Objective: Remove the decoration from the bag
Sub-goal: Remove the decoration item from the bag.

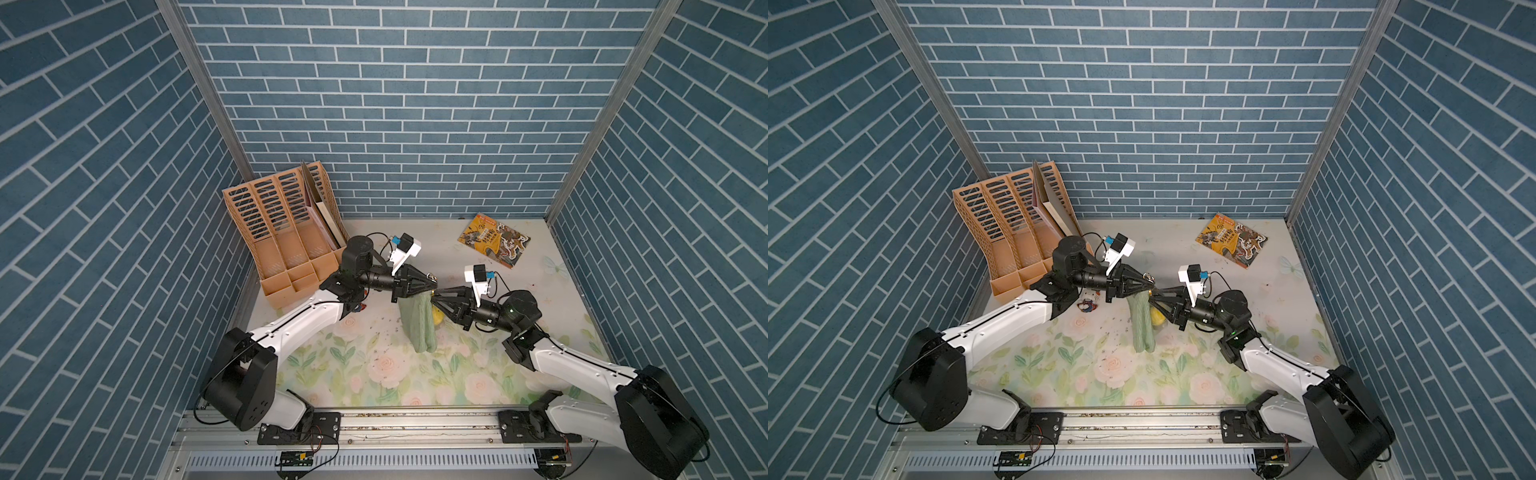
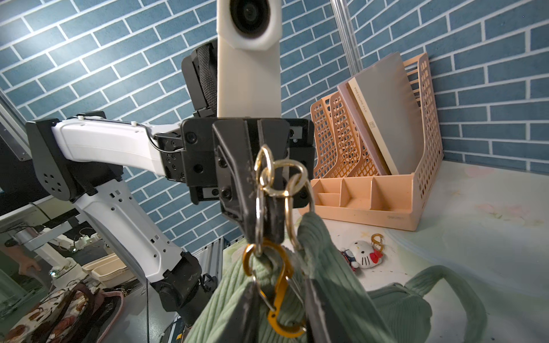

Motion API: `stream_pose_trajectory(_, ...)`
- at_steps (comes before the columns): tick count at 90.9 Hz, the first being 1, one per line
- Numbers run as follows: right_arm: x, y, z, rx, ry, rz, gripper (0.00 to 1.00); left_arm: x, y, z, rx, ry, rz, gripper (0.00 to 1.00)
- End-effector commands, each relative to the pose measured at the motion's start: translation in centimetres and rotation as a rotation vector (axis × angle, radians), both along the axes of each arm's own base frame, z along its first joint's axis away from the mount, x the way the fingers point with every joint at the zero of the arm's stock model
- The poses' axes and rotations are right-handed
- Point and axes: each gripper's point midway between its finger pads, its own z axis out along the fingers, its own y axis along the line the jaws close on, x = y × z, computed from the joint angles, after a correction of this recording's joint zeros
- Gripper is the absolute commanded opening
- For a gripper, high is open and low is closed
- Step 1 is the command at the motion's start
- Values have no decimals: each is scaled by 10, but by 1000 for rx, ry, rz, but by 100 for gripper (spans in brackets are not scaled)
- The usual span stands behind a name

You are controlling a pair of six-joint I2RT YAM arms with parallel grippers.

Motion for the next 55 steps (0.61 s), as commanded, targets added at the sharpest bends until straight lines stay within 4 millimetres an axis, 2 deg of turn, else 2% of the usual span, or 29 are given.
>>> stream_pose_trajectory(1,-1,0,20,61,-19,4,25,-7,0,14,-20,-53,-26,0)
stream_pose_trajectory(36,2,-1,16,64,15,-19,16,-2,0,15,-16,-61,3,0)
stream_pose_trajectory(55,4,-2,15,62,36,-32,13,0,0,14,-6,-71,15,6)
